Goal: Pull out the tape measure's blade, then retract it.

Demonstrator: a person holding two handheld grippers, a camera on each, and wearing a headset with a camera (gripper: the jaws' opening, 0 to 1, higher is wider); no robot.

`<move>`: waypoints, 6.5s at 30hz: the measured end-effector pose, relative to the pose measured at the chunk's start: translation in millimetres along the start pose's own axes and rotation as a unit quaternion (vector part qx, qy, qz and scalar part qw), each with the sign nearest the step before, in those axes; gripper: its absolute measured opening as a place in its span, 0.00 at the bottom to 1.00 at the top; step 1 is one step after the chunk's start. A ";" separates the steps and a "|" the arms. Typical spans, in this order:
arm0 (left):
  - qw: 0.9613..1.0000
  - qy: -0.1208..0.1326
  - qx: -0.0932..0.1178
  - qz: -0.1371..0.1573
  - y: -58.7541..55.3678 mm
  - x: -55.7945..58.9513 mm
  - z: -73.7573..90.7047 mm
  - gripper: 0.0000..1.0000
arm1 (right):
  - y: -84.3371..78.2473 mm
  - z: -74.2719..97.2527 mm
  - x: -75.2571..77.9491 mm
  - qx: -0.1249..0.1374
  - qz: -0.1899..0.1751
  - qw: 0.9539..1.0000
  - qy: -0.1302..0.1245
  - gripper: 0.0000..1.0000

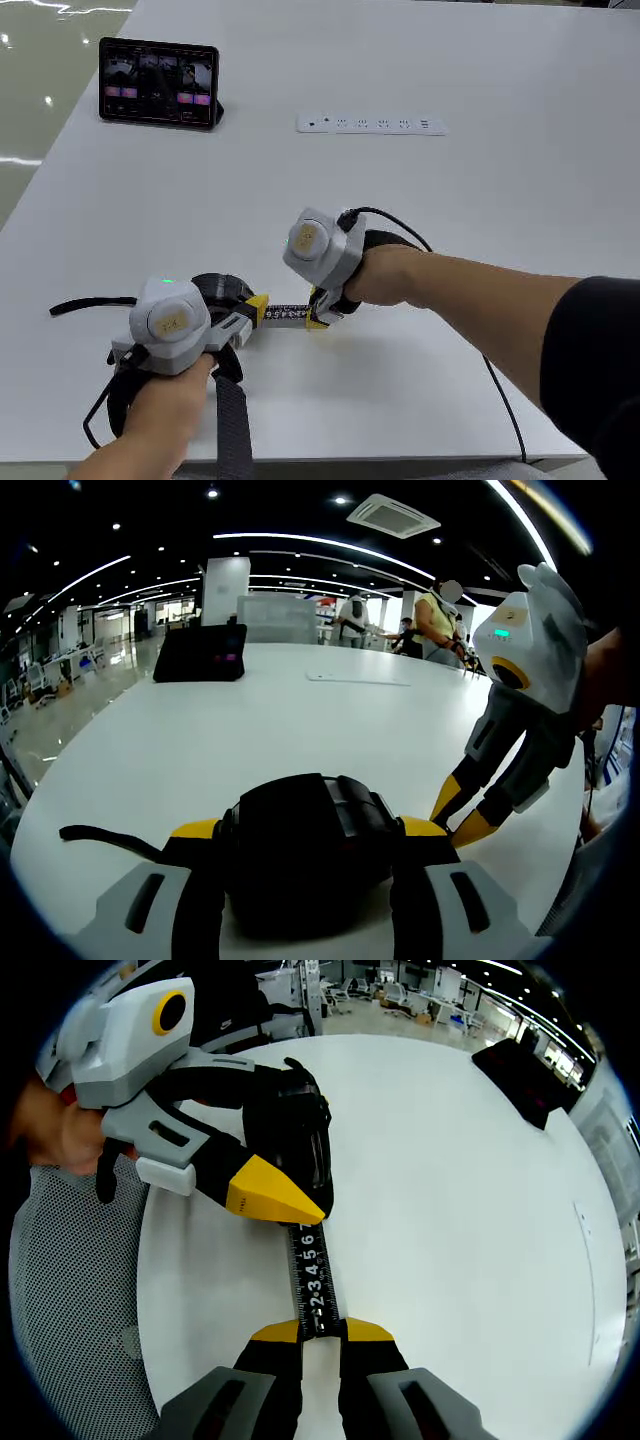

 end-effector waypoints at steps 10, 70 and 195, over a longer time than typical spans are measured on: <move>1.000 -0.025 -0.012 0.002 -0.1 -2.7 0.9 0.63 | -0.3 -0.8 -1.7 0.014 0.001 1.000 0.009 0.09; 0.999 -0.027 -0.011 0.018 0.9 -3.5 2.2 0.63 | 33.1 -20.2 -11.0 0.097 -0.019 0.995 0.010 0.10; 0.964 -0.207 -0.097 -0.139 14.6 -79.6 61.4 0.99 | -196.3 102.6 -35.0 0.227 -0.171 0.949 -0.133 0.72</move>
Point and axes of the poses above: the centre of the closed fingertips' face, and the gripper's own axes: z roughly backward along the fingers, x roughly to its right, y roughly out of its top, the point moved 8 cm from there along z, roughly backward along the fingers, and after that the axes turned 2 degrees about -x, right-handed, at the moved point
